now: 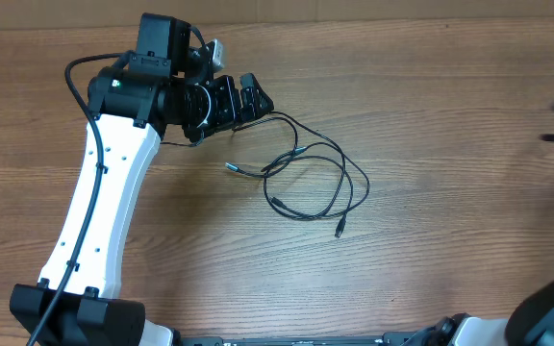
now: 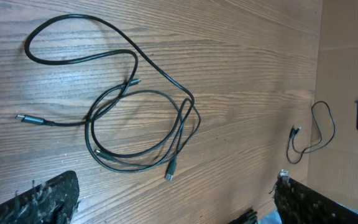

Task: Untangle cables

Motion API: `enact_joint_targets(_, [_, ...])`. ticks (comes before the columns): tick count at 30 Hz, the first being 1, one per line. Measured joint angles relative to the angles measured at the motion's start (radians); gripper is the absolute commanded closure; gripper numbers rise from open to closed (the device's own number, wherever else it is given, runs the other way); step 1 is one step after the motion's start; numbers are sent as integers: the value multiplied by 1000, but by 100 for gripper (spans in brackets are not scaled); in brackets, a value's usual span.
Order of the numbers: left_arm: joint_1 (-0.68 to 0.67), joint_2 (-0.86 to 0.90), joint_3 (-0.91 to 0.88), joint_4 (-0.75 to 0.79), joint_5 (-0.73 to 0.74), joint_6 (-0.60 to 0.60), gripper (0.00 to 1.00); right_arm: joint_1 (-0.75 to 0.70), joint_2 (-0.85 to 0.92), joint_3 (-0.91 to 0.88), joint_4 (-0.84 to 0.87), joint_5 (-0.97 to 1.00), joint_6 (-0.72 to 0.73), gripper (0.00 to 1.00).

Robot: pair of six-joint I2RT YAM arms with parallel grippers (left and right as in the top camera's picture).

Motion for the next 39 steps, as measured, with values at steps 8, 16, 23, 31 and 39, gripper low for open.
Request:
enact_joint_targets(8, [0,0,0,0,0,0,0,295,-68,5,-375,-137,96,0])
enact_joint_targets(16, [0,0,0,0,0,0,0,494,-68,3,-535,-162,266,0])
enact_joint_targets(23, [0,0,0,0,0,0,0,657,-68,3,-550,-163,406,0])
enact_joint_targets(31, [0,0,0,0,0,0,0,756,-68,3,-694,-128,459,0])
enact_joint_targets(39, [0,0,0,0,0,0,0,756,-68,3,-738,-113,479,0])
